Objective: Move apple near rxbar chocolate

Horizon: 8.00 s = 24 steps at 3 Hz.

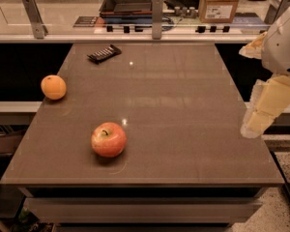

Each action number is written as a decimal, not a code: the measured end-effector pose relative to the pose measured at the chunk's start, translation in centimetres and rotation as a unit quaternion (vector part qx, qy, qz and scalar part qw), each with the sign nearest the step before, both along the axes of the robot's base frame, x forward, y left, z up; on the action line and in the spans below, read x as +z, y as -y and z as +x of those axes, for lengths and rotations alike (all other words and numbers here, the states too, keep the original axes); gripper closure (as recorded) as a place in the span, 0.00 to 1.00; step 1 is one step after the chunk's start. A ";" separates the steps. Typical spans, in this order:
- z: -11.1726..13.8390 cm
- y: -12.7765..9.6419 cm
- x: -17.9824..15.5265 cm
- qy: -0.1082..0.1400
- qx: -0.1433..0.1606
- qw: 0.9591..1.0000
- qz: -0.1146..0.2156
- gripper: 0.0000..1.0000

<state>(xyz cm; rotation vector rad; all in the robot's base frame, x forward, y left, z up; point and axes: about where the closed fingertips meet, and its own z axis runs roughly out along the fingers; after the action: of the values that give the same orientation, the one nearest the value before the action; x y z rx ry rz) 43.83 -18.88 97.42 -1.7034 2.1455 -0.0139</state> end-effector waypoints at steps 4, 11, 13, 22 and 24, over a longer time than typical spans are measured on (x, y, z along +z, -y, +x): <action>-0.8 -13.6 -8.0 -0.007 0.016 0.955 0.297 0.00; 0.7 -23.7 -14.1 -0.031 0.037 0.930 0.365 0.00; -0.7 -24.1 -12.9 -0.021 0.058 0.921 0.386 0.00; -1.9 -28.8 -11.9 0.010 0.103 0.908 0.405 1.00; 3.7 -28.6 -9.6 0.019 0.115 0.914 0.389 1.00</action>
Offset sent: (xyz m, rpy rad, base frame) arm -0.0040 0.1104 -0.0741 0.5313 0.0140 0.0785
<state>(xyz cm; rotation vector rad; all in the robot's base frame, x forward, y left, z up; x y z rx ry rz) 47.50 9.71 87.84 -1.4128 1.5678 0.7593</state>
